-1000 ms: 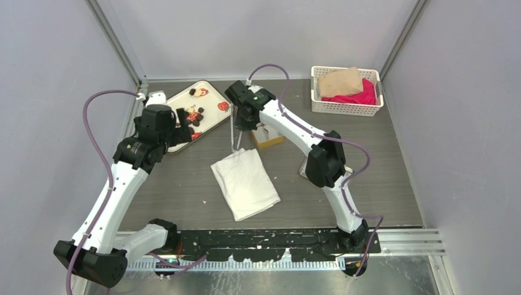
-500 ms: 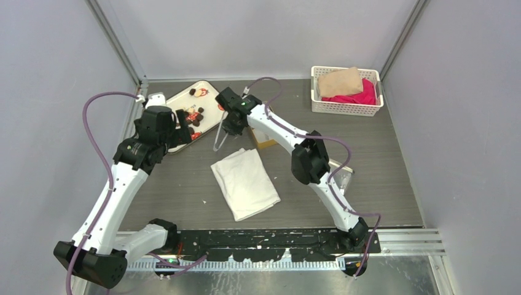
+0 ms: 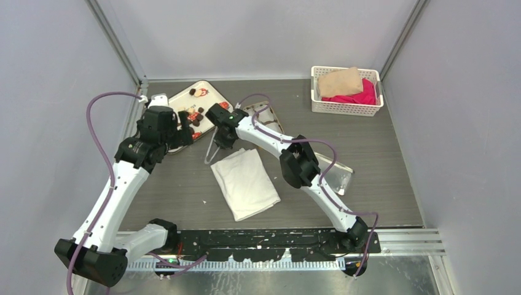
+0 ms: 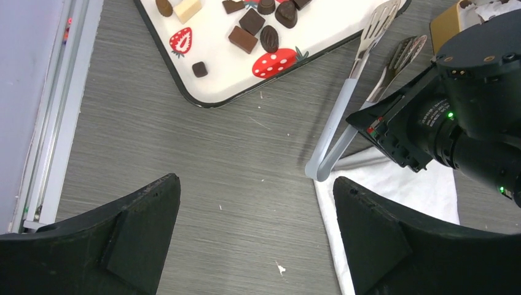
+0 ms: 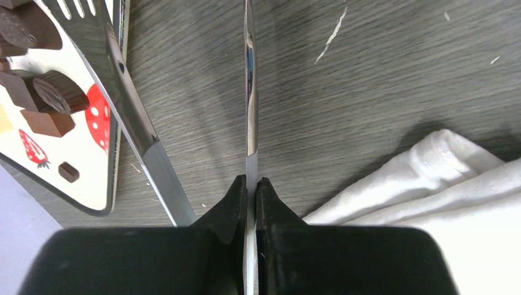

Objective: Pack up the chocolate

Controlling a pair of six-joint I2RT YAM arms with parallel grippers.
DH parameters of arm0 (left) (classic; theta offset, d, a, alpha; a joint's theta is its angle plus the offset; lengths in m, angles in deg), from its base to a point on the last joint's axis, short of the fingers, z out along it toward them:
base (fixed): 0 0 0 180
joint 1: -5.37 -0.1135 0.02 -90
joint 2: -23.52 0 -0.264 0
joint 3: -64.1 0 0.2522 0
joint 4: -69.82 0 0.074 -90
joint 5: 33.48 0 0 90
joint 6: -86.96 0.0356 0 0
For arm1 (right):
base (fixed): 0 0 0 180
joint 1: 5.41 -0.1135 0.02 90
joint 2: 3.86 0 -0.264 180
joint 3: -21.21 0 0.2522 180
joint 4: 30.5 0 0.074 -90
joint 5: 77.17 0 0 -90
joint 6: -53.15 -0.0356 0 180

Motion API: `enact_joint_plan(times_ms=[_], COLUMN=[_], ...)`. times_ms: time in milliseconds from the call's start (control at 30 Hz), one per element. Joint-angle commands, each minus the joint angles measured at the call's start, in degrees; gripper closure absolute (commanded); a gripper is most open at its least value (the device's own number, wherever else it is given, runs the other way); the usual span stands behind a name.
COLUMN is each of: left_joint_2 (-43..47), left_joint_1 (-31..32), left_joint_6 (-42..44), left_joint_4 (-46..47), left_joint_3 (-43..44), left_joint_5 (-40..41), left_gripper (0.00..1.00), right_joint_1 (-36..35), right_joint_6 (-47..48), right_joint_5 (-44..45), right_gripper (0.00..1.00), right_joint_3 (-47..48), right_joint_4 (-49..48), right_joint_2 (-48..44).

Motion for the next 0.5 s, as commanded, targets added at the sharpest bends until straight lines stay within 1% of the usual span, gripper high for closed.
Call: enact_joint_plan(times_ms=[0,67,133,233,300,400,467], left_joint_2=[0.8,0.9,1.0,1.0,0.9,0.9,1.0], left_joint_1=[0.1,0.1,0.1,0.1,0.1,0.1,0.1], left_joint_6=[0.9,1.5,2.2,3.1,3.9,5.3,5.9], left_joint_4=[0.7,0.8,0.9,1.7,2.8,5.1,7.2], left_joint_3=[-0.2,-0.4,-0.6,-0.7,-0.8,-1.2,-2.0], left_joint_5=[-0.5,-0.7,-0.7,-1.3,-2.1,-3.6,-4.4], left_gripper=[0.05,0.05,0.05,0.05,0.05,0.06,0.06], right_joint_1=[0.2,0.1,0.0,-0.4,-0.7,-0.8,-0.8], right_joint_6=[-2.4,-2.7,-2.5,-2.1,-1.2,1.8,6.0], right_joint_5=[-0.4,-0.7,-0.7,-0.9,-0.6,1.8,3.9], right_gripper=[0.85,0.66,0.5,0.34,0.32,0.31,0.3], right_joint_3=[1.6,1.5,1.4,1.1,0.9,0.5,-0.6], right_joint_4=[-3.2,-3.1,-3.3,-3.9,-4.3,-4.1,-4.9], right_joint_2=[-1.3,-1.4,-1.9,-2.9,-4.0,-7.2,-10.5])
